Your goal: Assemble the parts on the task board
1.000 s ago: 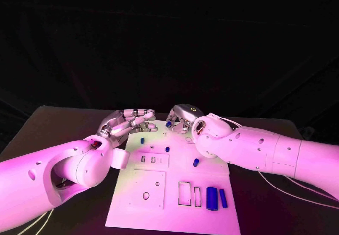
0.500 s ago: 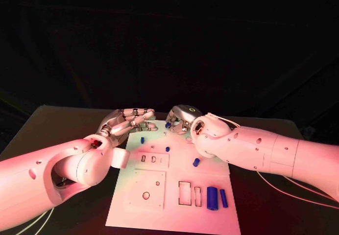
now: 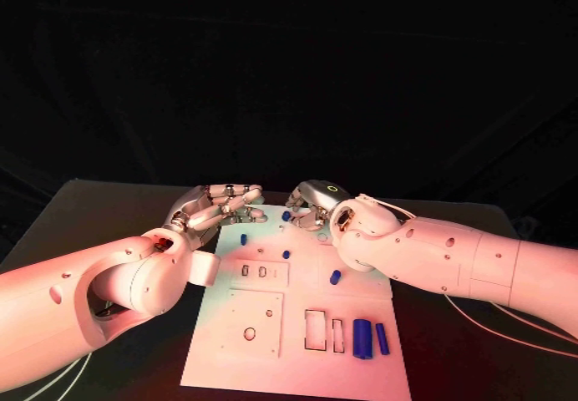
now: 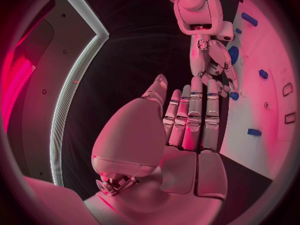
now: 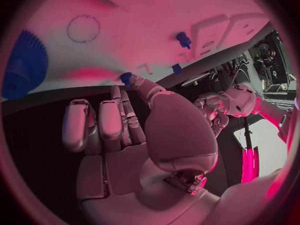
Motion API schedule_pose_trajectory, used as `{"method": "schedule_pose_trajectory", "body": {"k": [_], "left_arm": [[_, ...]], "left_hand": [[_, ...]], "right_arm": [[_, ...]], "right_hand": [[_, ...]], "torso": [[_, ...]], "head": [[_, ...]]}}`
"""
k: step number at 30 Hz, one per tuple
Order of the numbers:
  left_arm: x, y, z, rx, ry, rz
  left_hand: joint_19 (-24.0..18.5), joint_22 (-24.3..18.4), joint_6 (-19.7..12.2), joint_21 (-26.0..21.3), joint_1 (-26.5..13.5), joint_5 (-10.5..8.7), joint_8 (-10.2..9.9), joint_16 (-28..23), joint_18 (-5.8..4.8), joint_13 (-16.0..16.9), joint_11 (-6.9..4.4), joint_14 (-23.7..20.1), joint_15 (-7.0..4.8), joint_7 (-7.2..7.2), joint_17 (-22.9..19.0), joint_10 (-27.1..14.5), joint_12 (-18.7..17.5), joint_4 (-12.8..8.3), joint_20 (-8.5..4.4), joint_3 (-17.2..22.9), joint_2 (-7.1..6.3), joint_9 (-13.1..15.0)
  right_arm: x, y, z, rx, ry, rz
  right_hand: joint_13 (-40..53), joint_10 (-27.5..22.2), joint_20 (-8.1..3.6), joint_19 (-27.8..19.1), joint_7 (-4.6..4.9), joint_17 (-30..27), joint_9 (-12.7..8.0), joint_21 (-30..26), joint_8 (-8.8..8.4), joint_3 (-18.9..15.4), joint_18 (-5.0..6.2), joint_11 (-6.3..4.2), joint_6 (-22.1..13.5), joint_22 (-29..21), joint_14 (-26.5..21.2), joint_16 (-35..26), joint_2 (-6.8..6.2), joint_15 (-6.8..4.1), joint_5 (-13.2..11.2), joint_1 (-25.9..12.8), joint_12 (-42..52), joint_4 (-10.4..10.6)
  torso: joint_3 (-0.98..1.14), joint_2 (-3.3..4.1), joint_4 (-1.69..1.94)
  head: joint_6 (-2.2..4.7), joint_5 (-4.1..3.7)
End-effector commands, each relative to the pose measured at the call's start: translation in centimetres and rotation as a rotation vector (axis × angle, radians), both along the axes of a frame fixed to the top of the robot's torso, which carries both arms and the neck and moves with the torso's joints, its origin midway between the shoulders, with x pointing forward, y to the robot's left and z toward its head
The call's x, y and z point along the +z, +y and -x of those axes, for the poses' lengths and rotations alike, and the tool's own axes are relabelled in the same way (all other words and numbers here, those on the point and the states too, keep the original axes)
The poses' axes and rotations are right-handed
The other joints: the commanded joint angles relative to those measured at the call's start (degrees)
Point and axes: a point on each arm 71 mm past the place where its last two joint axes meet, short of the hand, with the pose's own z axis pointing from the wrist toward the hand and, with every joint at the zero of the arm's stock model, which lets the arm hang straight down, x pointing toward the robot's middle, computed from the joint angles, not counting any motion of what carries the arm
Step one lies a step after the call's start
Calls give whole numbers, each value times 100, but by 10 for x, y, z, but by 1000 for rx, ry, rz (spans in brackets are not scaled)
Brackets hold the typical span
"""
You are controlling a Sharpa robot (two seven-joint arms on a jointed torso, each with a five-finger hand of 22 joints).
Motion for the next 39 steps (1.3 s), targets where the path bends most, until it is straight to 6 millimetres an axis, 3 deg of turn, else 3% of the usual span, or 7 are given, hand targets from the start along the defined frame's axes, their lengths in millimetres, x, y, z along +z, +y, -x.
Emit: {"method": "schedule_pose_trajectory", "body": {"k": [1,7,11,15,17,21,39], "left_arm": [[2,-1,1,-13,-12,4],[2,1,2,-10,-11,3],[2,2,2,-9,-8,4],[2,3,2,-9,-7,4],[2,3,2,-8,-6,5],[2,4,2,-8,-5,5],[2,5,1,-6,-2,5]], "left_hand": [[-8,4,10,27,-3,25,-29,21,69,-2,29,-28,0,35,6,0,-28,-26,-5,14,48,-7],[-12,3,5,28,2,25,-38,23,68,-3,32,-38,3,39,12,-5,-39,-31,-5,16,49,-8],[-13,3,5,28,3,25,-38,23,68,-3,33,-39,4,39,12,-5,-40,-32,-5,16,49,-8],[-13,3,4,28,3,25,-39,24,68,-3,33,-40,4,39,13,-5,-41,-33,-4,16,49,-8],[-13,3,4,28,3,25,-39,24,68,-3,33,-40,4,39,13,-5,-41,-33,-4,16,49,-8],[-13,3,4,28,3,25,-39,24,68,-3,33,-40,4,39,13,-5,-41,-33,-4,16,49,-8],[-15,3,6,28,4,25,-41,25,68,-3,33,-43,5,39,15,-4,-43,-33,-4,17,52,-7]], "right_arm": [[4,-12,5,-14,-27,-24],[10,-51,18,-35,52,-60],[7,-81,23,-58,201,-103],[6,-101,26,-83,251,-101],[5,-111,26,-100,264,-90],[5,-119,25,-117,266,-64],[2,-117,15,-154,241,-33]], "right_hand": [[14,-3,5,-9,-23,9,14,-15,28,-54,41,-18,18,19,27,2,-49,27,28,24,77,13],[177,683,-51,169,-62,218,79,135,109,-106,-10,-154,244,274,98,166,-13,-64,41,1,550,110],[579,1354,-137,313,-104,447,46,268,11,-782,-59,-257,-41,490,164,349,-389,-150,96,-512,1177,440],[1972,1374,-220,580,-147,1142,125,538,138,-1458,-153,-318,-215,914,294,852,-303,-211,382,-211,2680,533],[4388,1319,-164,666,-122,1658,249,634,316,-1823,-195,-278,-326,1079,346,1208,-142,-223,511,-12,5079,685],[5728,1682,-147,762,-110,2117,348,735,471,-1968,-224,-239,-424,1247,416,1492,-55,-157,709,153,6386,756],[6179,1792,-114,859,-70,2352,431,836,601,-2057,-258,-216,-581,1411,450,1632,34,-100,854,271,6807,864]], "torso": [[1,-7,-18],[-3,-25,-70],[4,-36,-107],[14,-41,-124],[9,-38,-120],[6,-29,-100],[-2,-35,-92]], "head": [[18,10],[41,-20],[53,-11],[81,-10],[76,-20],[64,-33],[9,-52]]}}
